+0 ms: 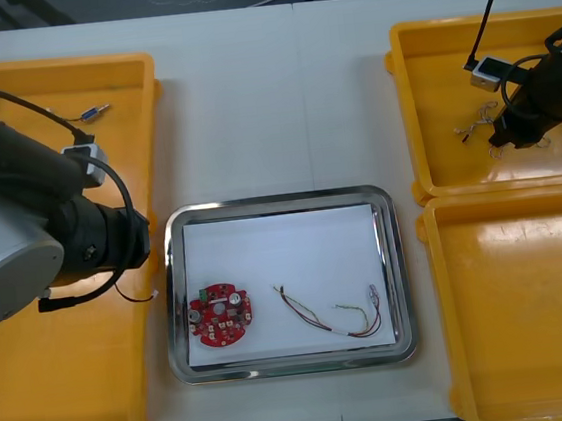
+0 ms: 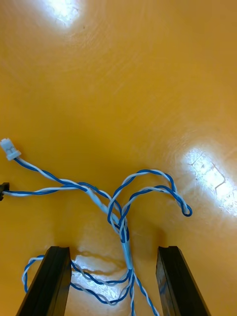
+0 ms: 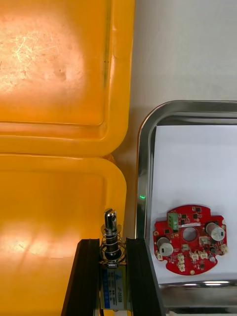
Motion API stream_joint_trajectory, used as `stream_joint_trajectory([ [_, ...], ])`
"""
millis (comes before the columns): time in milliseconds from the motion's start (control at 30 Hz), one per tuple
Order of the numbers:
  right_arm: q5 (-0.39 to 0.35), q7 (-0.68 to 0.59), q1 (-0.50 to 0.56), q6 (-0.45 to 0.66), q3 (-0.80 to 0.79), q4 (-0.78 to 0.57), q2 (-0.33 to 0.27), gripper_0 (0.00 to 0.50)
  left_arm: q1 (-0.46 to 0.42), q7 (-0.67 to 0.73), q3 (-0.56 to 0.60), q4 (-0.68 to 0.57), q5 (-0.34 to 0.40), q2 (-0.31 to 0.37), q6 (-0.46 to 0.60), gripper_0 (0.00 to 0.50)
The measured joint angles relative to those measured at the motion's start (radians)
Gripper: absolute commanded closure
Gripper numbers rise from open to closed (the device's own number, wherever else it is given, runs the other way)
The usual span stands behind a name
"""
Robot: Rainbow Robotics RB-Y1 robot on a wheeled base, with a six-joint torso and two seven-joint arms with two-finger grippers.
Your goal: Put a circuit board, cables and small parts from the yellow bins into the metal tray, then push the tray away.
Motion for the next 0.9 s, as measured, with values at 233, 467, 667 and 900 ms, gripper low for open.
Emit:
stream_joint_trajectory([
  [233, 0.0, -0.017, -0.002, -0.048, 0.0, 0.027, 0.003, 0.0, -0.066, 0.0, -0.078, 0.137, -0.053, -0.034, 0.0, 0.5],
  [467, 0.0, -0.037, -0.011, -0.06, 0.0, 0.049, 0.005, 0.12, -0.118, 0.0, -0.133, 0.215, -0.057, -0.06, 0.0, 0.5],
  [667, 0.0, -0.037, -0.014, -0.062, 0.0, 0.049, 0.009, 0.5, -0.165, 0.0, -0.165, 0.227, 0.0, -0.065, -0.002, 0.5],
  [900, 0.001, -0.037, -0.015, -0.064, 0.0, 0.049, 0.01, 0.5, -0.174, 0.0, -0.19, 0.25, 0.027, -0.065, -0.101, 0.5],
])
